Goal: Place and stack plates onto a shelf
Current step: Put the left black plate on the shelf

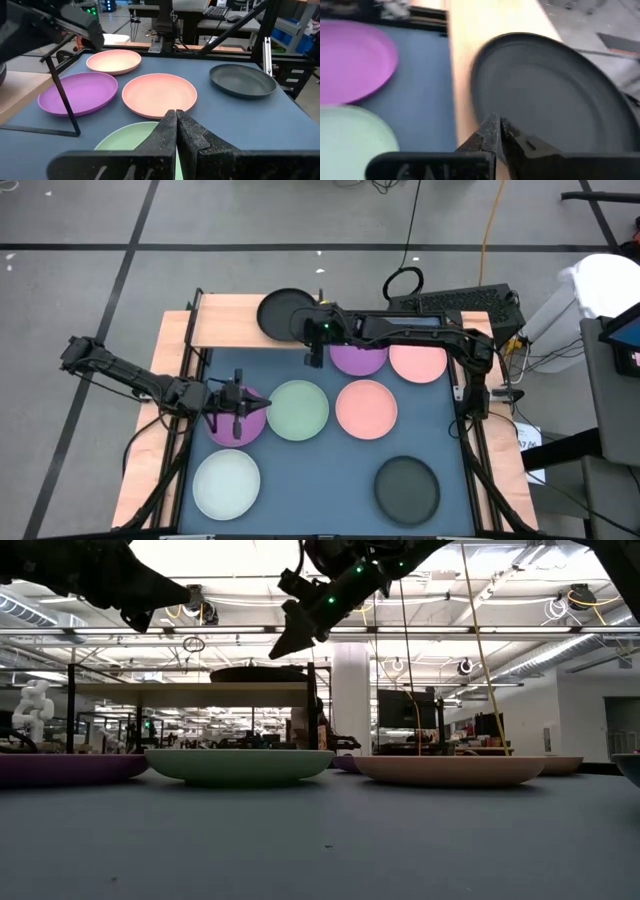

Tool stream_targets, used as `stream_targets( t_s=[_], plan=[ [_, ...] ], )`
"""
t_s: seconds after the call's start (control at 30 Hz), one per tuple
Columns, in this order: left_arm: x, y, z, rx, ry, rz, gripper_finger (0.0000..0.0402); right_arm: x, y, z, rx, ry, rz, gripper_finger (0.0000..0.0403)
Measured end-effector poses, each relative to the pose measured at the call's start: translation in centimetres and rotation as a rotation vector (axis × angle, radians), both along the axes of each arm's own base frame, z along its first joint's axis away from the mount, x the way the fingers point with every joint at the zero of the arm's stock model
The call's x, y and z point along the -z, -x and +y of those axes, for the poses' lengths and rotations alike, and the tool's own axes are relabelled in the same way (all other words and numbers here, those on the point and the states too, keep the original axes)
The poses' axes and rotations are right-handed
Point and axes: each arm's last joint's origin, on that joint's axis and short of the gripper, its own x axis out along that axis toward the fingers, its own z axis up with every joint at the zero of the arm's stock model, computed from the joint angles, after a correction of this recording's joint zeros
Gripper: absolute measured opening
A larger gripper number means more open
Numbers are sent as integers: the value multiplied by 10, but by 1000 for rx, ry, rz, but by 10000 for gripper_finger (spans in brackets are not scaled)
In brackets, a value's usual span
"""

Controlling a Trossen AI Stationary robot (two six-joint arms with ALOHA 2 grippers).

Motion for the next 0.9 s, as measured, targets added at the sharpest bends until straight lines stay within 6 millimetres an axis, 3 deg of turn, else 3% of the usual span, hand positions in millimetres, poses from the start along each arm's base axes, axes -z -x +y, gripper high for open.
stream_targets(
  t_s=[0.4,0.57,0.9],
  plan=[
    [0,0,0,1,2,-1,1,5,4,-10,-77,96,76,130],
    [0,0,0,2,1,-1,1,5,6,-12,-132,63,69,127],
    [0,0,0,3,-4,-1,1,12,6,-12,-162,85,123,78]
  ],
)
